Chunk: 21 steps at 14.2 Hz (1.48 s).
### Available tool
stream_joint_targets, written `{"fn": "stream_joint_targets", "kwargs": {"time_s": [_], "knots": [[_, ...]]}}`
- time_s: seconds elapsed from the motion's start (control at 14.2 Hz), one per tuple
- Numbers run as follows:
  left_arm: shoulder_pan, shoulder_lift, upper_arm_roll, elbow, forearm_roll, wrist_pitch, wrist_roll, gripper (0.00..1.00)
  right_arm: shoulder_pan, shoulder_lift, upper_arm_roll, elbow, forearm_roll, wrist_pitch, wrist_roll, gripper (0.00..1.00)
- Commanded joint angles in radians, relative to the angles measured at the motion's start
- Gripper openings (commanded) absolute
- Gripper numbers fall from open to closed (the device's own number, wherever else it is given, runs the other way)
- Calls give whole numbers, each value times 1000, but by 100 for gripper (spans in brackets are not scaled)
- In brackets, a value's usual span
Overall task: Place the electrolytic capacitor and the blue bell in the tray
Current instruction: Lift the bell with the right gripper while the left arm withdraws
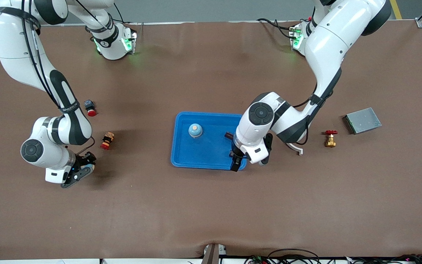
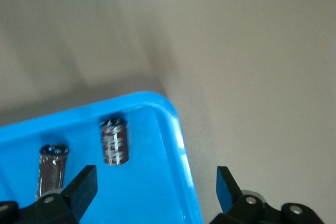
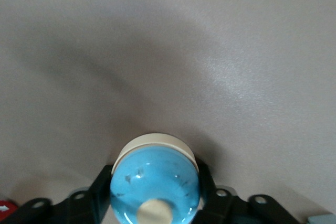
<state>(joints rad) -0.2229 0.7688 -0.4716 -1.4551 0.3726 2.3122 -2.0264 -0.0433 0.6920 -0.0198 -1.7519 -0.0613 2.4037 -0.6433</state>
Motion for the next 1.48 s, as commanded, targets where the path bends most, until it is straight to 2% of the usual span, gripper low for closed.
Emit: {"fn": "stream_joint_targets", "kwargs": {"time_s": [0.0,0.07,0.28,0.49,0.78,0.99,1.2,1.41], "knots": [[23,-29,-1,35,8,-103,61,100,-20,6,18,2,-5,5,-7,20],[39,-31,-2,45,14,-114,70,100,-18,3,18,3,-5,-1,-7,16],[95,-74,-7,50,6,-131,158,100,-10,-9,26,15,-2,-46,4,15],[122,-126,-4,42,20,-204,207,100,11,-49,32,64,0,-190,62,14],[235,-169,-10,44,5,-280,431,100,103,-121,34,77,0,-320,276,14],[290,-187,-9,44,6,-319,618,100,180,-147,40,77,1,-348,449,14],[361,-239,-10,44,5,-373,912,100,240,-155,76,78,1,-348,652,14],[405,-291,-12,44,5,-422,1086,100,289,-152,129,88,1,-345,860,14]]}}
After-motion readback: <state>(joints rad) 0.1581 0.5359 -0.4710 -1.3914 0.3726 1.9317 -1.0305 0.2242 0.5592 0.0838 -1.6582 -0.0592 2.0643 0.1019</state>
